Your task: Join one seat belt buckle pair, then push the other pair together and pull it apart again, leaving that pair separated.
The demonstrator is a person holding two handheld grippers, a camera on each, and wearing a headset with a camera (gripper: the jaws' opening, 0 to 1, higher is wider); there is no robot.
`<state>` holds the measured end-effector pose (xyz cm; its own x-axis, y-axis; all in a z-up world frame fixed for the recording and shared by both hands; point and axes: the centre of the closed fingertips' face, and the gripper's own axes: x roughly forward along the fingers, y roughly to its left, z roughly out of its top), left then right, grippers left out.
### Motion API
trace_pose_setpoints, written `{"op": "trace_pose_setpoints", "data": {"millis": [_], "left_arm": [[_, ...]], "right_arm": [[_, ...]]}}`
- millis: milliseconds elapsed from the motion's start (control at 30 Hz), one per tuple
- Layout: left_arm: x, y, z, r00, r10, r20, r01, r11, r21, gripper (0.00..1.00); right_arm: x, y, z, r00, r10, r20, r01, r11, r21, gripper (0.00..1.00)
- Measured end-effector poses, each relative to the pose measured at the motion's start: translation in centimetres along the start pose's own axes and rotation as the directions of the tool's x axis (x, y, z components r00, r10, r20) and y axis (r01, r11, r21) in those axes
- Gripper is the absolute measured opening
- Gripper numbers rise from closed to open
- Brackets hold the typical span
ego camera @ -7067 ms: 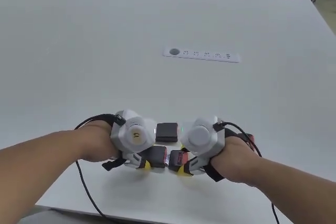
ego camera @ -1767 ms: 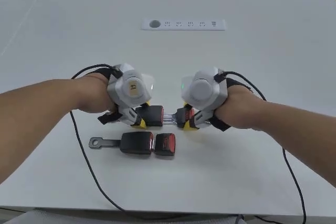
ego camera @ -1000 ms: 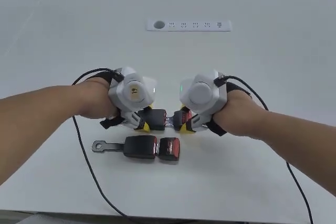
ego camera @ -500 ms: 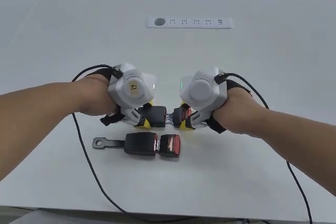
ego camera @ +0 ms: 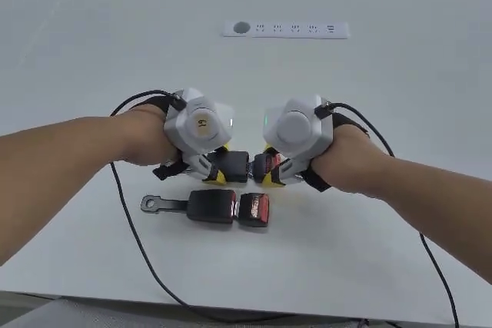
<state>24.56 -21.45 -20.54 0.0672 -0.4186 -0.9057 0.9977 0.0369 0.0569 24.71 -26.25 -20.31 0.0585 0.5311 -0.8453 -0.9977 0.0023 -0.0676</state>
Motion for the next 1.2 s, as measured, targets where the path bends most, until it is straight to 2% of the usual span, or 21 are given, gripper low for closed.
{"op": "trace_pose_setpoints", "data": {"millis": [433,667,967,1200], "left_arm": [[-0.2,-0.3,0.3,1.0000,-0.001,-0.002,0.001,1.000,-0.006,0.32],[0.0,0.0,-0.1,1.0000,0.002,-0.001,-0.002,1.000,-0.015,0.32],[0.2,0.3,-0.5,0.9999,0.008,0.008,-0.007,1.000,-0.030,0.32],[0.4,0.3,-0.6,0.9999,0.011,0.009,-0.011,1.000,-0.023,0.32]], "right_arm": [[0.1,0.0,-0.1,1.0000,0.003,-0.001,-0.003,1.000,0.001,0.30],[0.0,0.0,-0.1,0.9998,0.015,-0.016,-0.015,1.000,-0.009,0.30],[-0.2,-0.1,-1.3,0.9988,0.016,-0.046,-0.016,1.000,-0.004,0.31],[-0.6,0.3,-1.4,0.9997,0.016,-0.018,-0.016,1.000,0.001,0.31]]}}
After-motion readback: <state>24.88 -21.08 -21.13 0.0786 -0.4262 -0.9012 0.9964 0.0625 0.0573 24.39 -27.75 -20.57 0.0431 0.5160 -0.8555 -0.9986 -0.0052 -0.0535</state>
